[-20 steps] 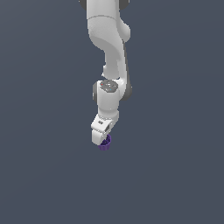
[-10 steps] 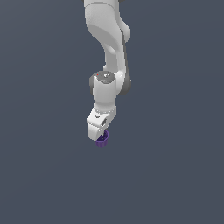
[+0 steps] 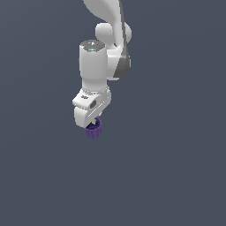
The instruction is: Pick up the object and move it to a goal position.
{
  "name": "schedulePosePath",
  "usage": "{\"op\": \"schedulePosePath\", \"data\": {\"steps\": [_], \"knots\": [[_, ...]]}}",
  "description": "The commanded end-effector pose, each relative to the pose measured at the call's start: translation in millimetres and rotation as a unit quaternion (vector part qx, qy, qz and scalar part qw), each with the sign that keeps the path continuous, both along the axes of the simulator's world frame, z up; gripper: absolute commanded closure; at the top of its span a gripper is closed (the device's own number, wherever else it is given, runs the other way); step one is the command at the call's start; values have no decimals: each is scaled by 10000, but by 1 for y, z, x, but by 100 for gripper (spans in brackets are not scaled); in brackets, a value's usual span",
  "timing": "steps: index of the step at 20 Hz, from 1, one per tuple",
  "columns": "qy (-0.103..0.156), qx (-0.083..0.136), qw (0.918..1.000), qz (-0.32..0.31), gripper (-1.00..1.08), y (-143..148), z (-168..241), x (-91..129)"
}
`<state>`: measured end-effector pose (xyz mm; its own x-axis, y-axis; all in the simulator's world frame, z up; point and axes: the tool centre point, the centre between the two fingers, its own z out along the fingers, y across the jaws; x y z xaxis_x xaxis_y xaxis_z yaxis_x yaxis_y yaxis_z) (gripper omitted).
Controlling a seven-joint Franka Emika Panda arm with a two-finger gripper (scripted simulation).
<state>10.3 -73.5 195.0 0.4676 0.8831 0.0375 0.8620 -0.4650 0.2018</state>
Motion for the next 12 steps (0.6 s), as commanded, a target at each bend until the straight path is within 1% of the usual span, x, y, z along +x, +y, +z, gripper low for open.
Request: {"op": "schedulePosePath", "data": {"steps": [1, 12], "knots": [[-11, 4, 10000, 7, 108, -10, 31, -4], [-16, 23, 10000, 15, 108, -54, 159, -18]]}}
